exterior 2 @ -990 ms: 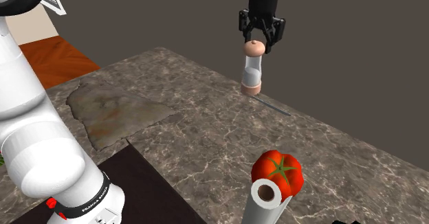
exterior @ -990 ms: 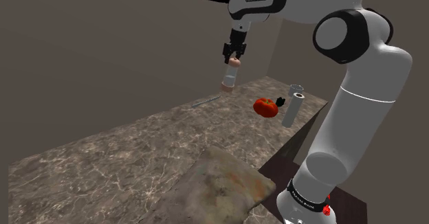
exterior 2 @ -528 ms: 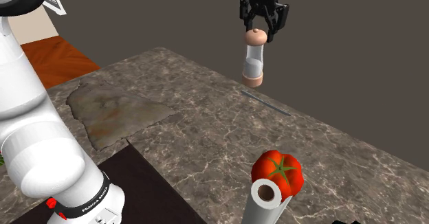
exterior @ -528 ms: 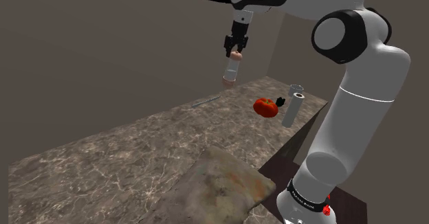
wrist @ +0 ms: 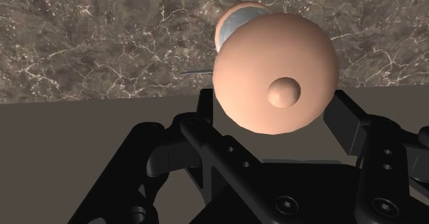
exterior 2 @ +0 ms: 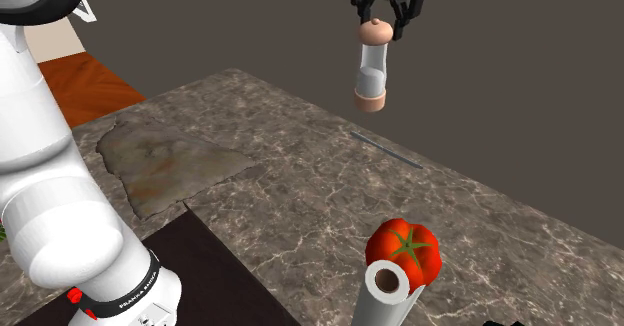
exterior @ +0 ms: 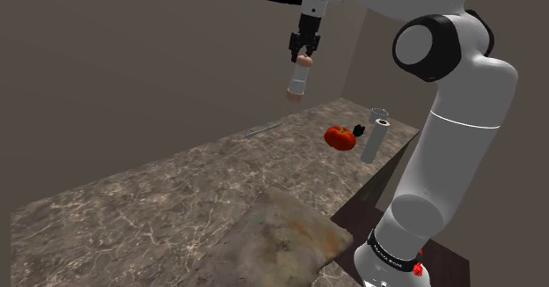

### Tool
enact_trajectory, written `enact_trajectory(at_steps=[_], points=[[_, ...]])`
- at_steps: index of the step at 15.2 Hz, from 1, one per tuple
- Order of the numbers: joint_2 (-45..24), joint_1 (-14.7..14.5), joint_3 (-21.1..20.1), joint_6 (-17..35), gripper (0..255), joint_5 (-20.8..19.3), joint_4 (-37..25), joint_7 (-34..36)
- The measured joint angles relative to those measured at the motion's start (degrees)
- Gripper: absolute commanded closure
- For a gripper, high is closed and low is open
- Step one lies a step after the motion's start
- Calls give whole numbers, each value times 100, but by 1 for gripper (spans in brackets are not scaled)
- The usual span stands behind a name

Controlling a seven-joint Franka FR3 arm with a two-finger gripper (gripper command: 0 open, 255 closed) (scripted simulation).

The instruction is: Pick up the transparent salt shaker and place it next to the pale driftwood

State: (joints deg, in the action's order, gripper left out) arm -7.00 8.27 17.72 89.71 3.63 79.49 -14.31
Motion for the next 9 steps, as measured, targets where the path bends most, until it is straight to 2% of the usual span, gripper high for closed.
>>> enact_trajectory(at_steps=[2,3,9], points=[[-80,13,3,-167,255,26,-244,1],[2,-34,-23,-158,255,-6,-157,66],[847,-488,-385,140,255,-297,935,837]])
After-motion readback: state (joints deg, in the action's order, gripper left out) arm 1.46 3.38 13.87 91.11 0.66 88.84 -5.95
